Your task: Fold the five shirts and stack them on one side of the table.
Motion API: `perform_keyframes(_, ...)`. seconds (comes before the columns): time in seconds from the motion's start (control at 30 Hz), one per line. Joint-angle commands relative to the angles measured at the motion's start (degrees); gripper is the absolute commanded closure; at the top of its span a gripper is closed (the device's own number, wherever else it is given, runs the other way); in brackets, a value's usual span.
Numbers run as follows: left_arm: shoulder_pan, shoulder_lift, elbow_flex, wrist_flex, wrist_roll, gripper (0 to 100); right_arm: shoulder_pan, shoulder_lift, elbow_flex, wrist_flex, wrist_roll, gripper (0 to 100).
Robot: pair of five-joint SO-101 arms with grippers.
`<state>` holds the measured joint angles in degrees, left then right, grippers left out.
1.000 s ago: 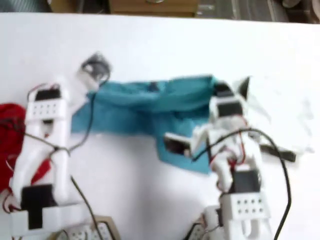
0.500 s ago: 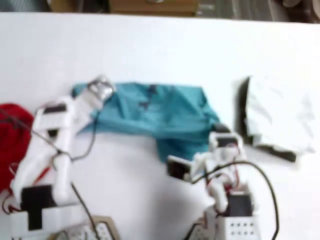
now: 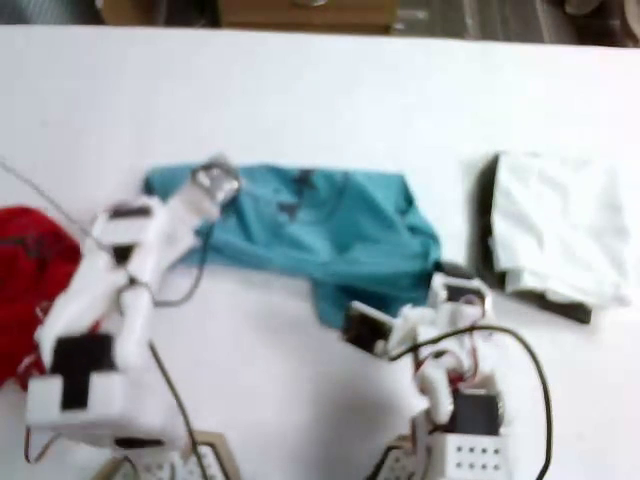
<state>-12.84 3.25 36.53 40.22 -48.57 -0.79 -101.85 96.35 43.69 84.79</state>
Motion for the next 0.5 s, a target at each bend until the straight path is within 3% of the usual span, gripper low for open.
perform_keyframes(0.0,0.09,4.57,-7.34,2.37,2.20,98,0.66,-1.19,0.35,-0.40,-0.53,97.8)
perform_keyframes(0.47,0.09,7.38,-9.98,5.98,2.20,98,0.66,-1.19,-0.62,-1.80,-0.62,97.8)
